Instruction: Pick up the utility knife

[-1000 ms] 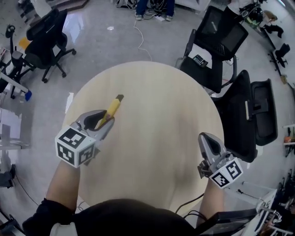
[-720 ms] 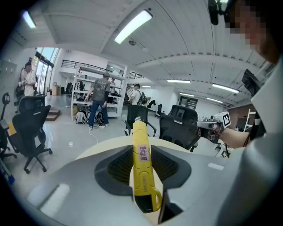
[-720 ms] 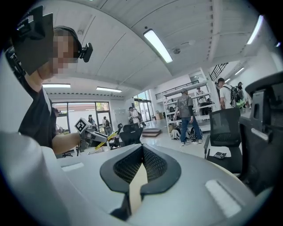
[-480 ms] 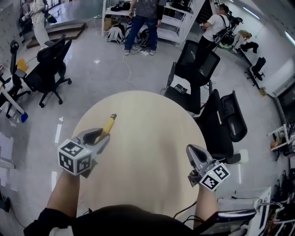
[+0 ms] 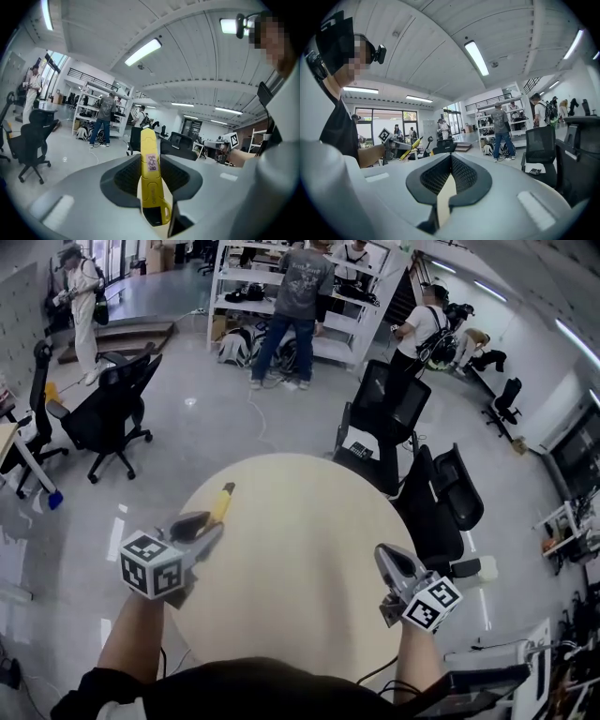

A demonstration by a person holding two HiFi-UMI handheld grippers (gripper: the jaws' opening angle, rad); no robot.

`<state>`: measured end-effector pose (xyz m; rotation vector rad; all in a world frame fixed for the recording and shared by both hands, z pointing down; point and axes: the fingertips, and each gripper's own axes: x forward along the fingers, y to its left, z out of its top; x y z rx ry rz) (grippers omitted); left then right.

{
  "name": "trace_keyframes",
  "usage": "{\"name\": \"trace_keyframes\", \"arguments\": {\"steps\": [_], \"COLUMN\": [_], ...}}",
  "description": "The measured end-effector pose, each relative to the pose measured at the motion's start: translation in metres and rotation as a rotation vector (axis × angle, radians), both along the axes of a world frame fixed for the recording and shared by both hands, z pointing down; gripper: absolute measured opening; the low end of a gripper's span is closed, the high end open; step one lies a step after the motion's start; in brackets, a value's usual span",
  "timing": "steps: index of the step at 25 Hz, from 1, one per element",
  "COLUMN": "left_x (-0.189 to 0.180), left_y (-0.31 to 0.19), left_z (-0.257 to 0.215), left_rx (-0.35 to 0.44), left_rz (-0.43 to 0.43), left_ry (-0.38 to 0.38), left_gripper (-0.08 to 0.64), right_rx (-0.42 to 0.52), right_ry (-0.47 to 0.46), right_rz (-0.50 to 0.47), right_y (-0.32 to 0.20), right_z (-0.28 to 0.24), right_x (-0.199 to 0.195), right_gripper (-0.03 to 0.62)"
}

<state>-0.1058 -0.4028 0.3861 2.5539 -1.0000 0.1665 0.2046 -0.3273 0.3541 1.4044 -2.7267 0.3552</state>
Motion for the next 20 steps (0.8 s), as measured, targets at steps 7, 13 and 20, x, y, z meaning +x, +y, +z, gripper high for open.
{"name": "trace_keyframes", "arguments": {"steps": [7,13,20], "left_x": [-0.042,-0.051,-0.016], "left_y": [0.031,0.054,0.091], "left_z": [-0.022,-0.041,-0.058], "left_rx": [0.028,0.052,0.075], "left_rz": [0.016,0.028,0.019], "left_ry": [0.048,0.072,0.095], "left_gripper": [0.124,0.124,0.124], "right_rx": [0.032,0.049,0.081], "right_ry": [0.009,0.004,-0.016], "right_rz": [0.019,0.035,0.004], "right_y": [0.037,0.065,0.092], "right_z": [-0.019,-0.032,-0.043], "right_x": [-0.035,-0.039,-0.004], "right_gripper": [0.015,0.015,0.015]}}
